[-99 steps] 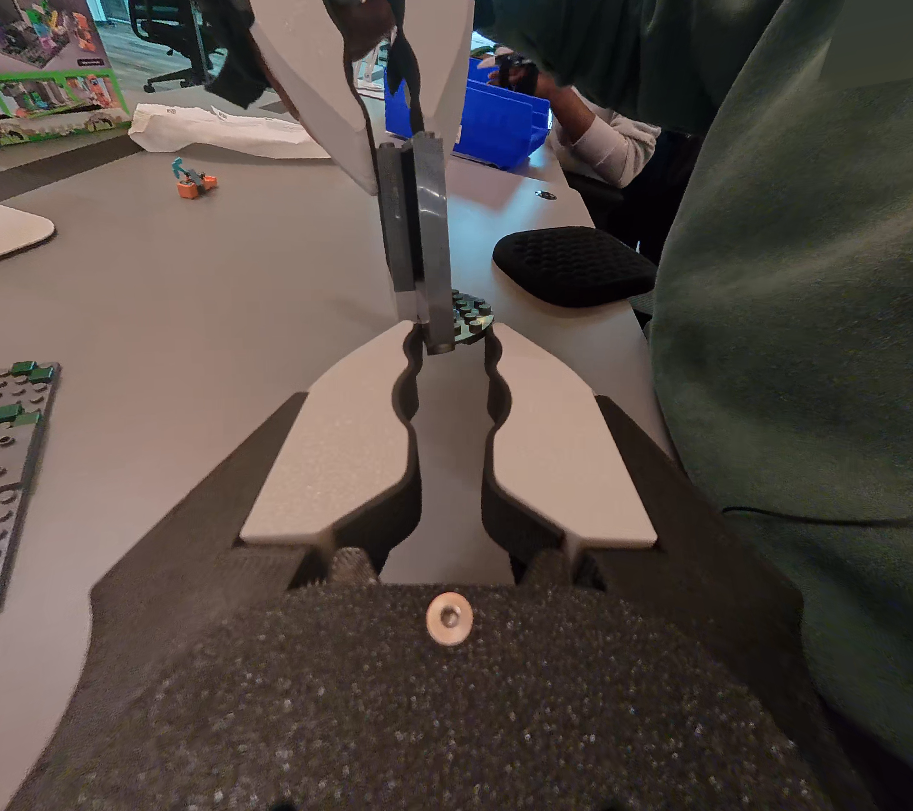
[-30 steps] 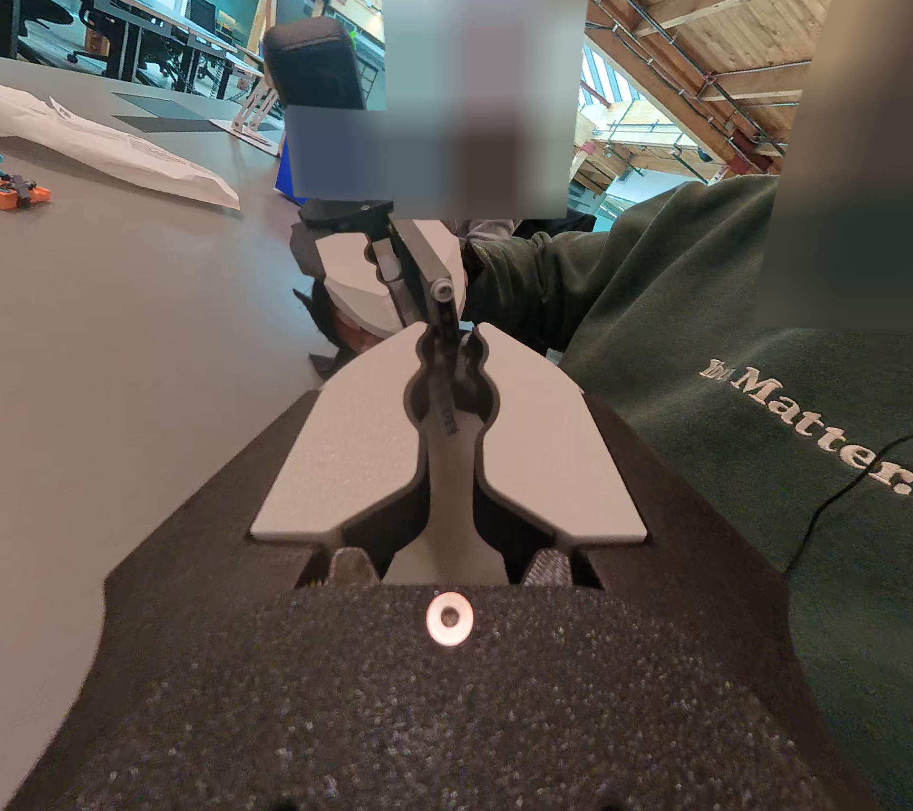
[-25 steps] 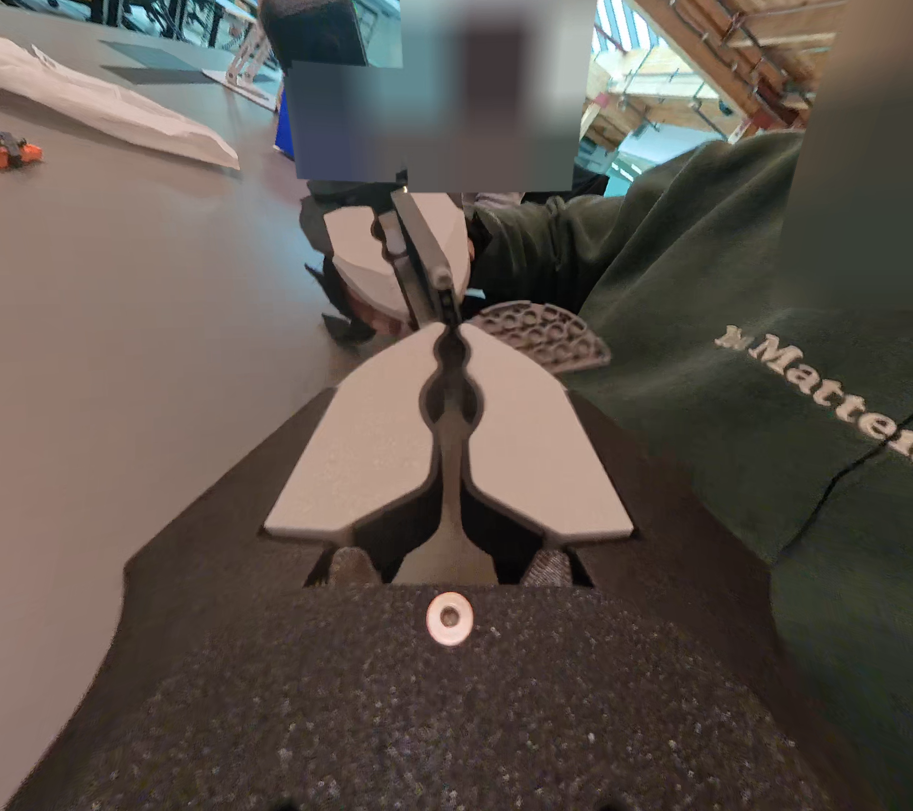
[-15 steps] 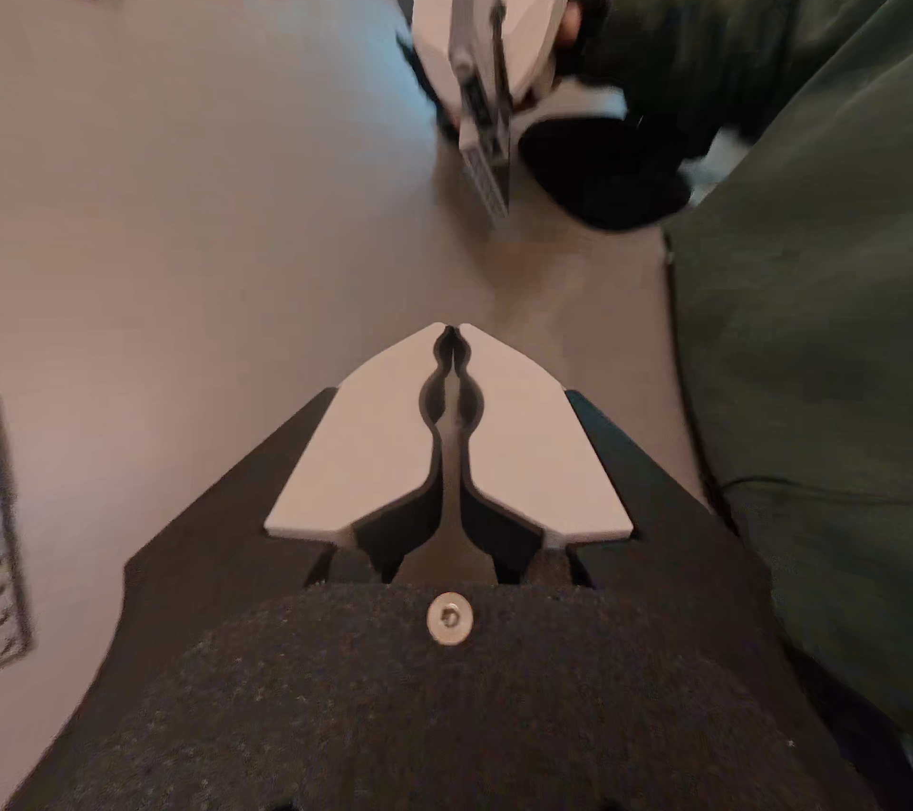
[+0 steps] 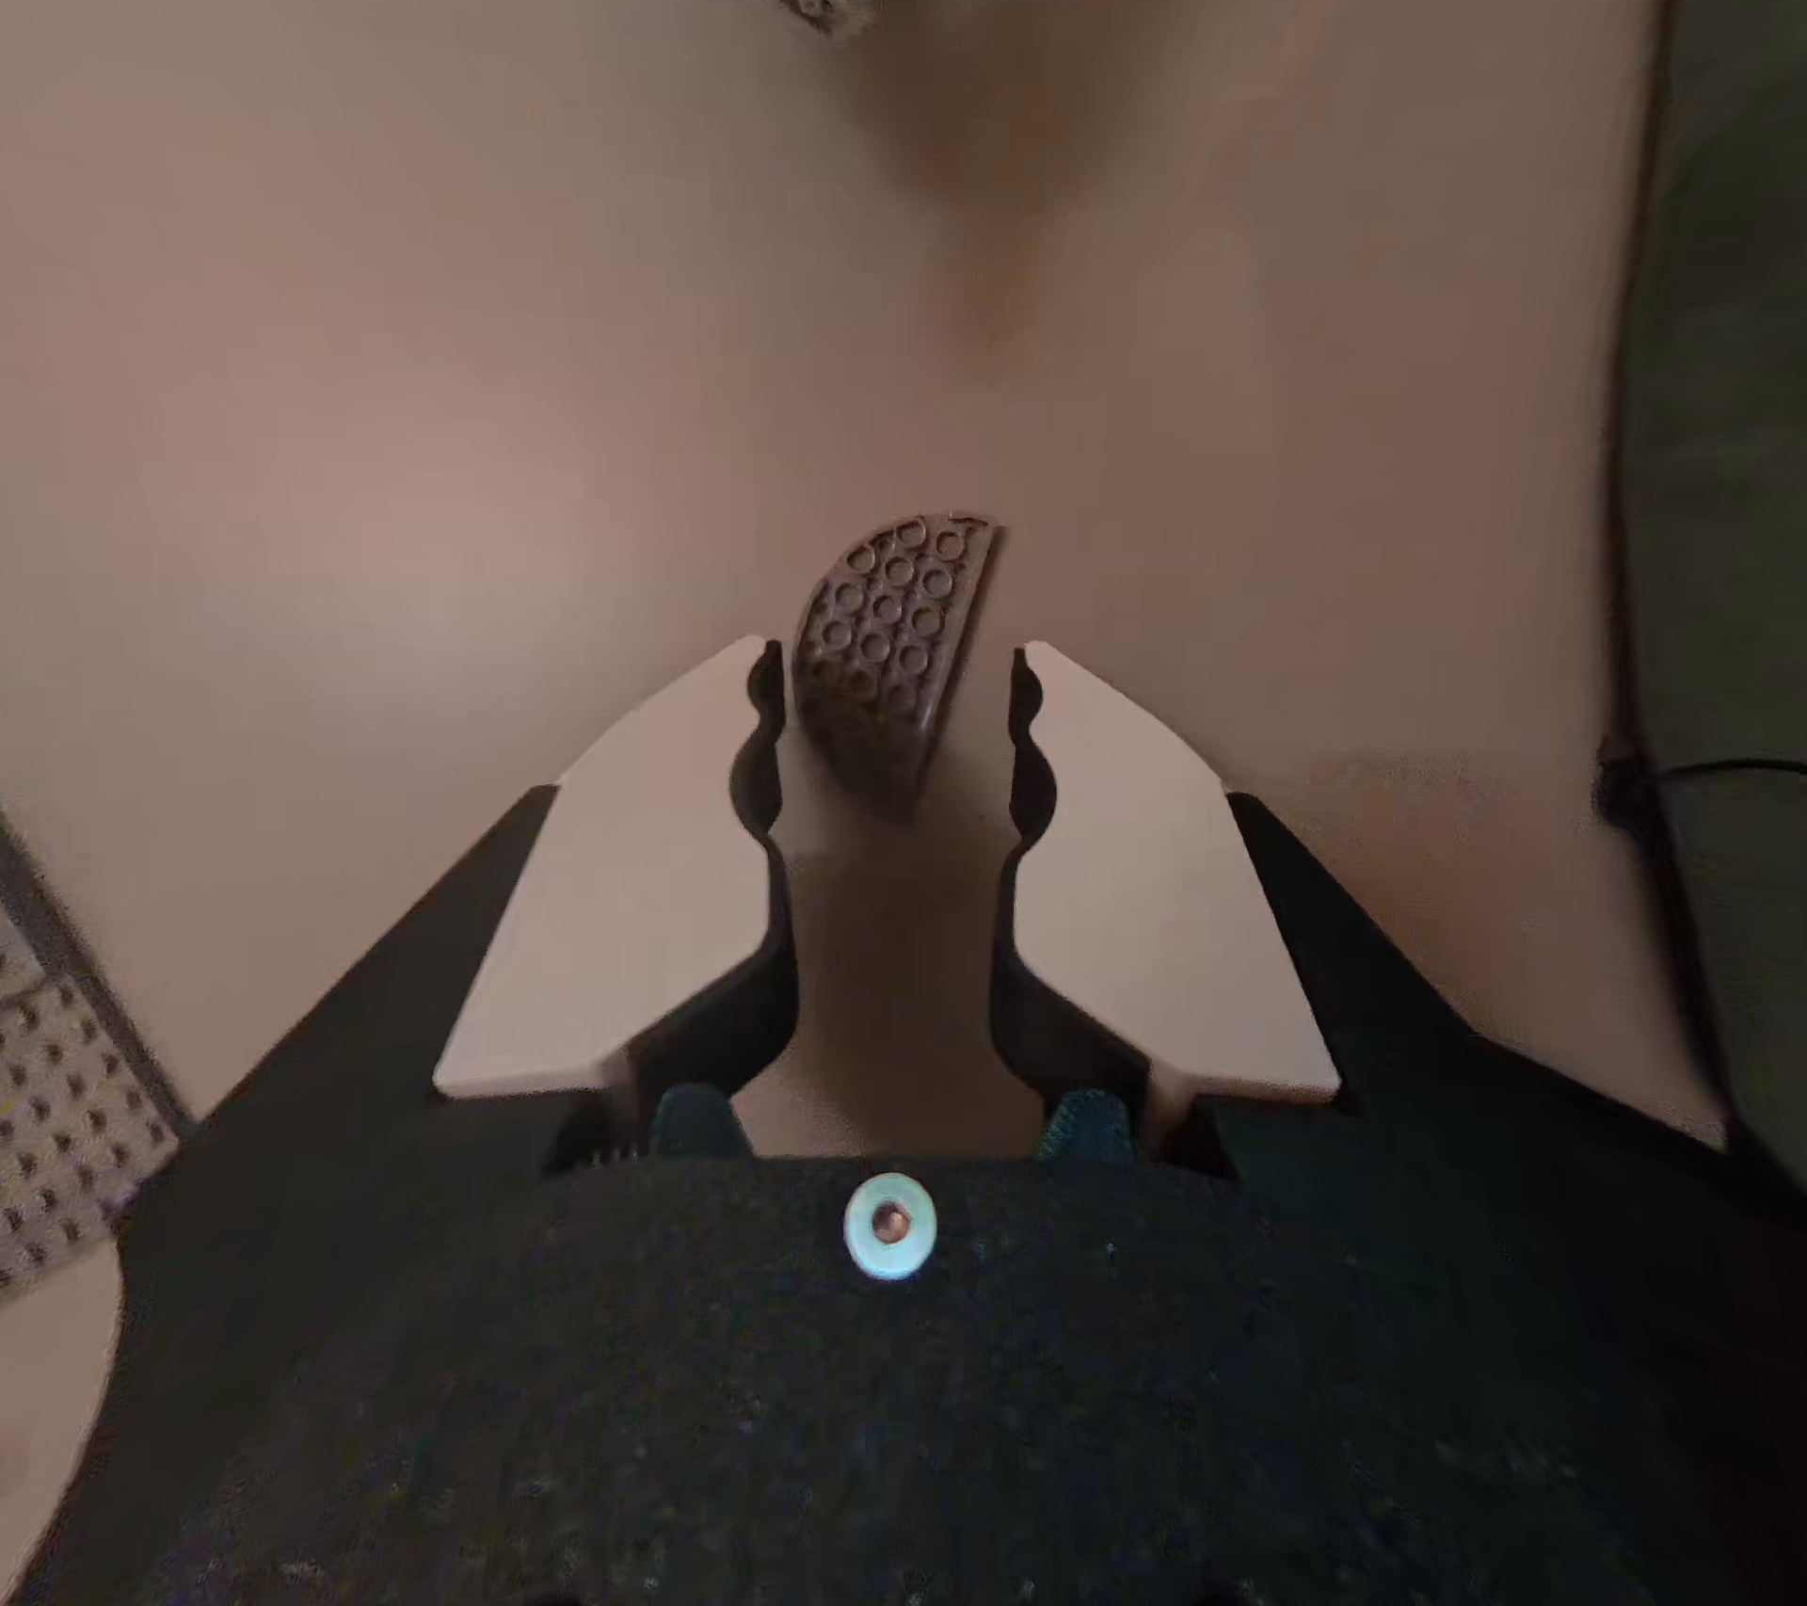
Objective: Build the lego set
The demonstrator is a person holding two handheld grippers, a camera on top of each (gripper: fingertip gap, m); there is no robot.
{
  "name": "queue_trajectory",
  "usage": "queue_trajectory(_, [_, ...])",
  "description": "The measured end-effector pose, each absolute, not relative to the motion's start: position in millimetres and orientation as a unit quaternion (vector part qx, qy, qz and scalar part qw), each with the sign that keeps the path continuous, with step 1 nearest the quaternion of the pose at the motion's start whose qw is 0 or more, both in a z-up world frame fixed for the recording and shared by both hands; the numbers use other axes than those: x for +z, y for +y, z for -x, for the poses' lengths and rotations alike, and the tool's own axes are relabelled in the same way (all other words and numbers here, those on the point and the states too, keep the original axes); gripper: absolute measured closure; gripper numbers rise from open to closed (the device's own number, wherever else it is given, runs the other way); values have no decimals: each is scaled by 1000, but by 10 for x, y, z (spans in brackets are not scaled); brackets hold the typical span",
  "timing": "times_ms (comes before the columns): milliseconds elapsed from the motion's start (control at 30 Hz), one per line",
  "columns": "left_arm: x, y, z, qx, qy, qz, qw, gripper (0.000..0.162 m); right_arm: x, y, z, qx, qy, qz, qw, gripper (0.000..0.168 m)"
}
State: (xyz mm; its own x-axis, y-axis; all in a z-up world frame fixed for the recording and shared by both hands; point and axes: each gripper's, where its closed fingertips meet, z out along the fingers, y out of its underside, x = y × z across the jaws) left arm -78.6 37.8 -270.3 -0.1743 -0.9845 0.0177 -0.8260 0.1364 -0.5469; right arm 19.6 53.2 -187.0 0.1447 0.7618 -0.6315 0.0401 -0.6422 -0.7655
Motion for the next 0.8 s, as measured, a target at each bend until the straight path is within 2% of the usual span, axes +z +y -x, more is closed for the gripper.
queue_trajectory(100, [-2817, 397, 726, -191, 770, 593, 138, 114, -1843, 524, -219, 585, -295, 689, 311, 152])
queue_trajectory(167, [-2816, 410, 700, -181, 785, 579, 121, 119, -1822, 522, -247, 586, -293, 686, 316, 152])
queue_trajectory(200, [-2814, 416, 715, -172, 794, 573, 109, 128, -1812, 518, -262, 587, -292, 685, 318, 152])
queue_trajectory(300, [-2815, 422, 740, -155, 812, 554, 93, 130, -1800, 514, -295, 591, -290, 680, 323, 152])
queue_trajectory(367, [-2802, 409, 705, -174, 809, 550, 114, 130, -1799, 509, -304, 595, -288, 677, 323, 152])
queue_trajectory(467, [-2543, 391, 544, -311, 735, 575, 183, 130, -1781, 490, -297, 600, -290, 671, 326, 152])
queue_trajectory(633, [-1686, 544, 399, -571, 526, 551, 306, 130, -1629, 478, -242, 595, -309, 646, 365, 152])
queue_trajectory(800, [-1282, 597, 440, -726, 381, 484, 305, 131, -1408, 441, -77, 562, -338, 631, 414, 152])
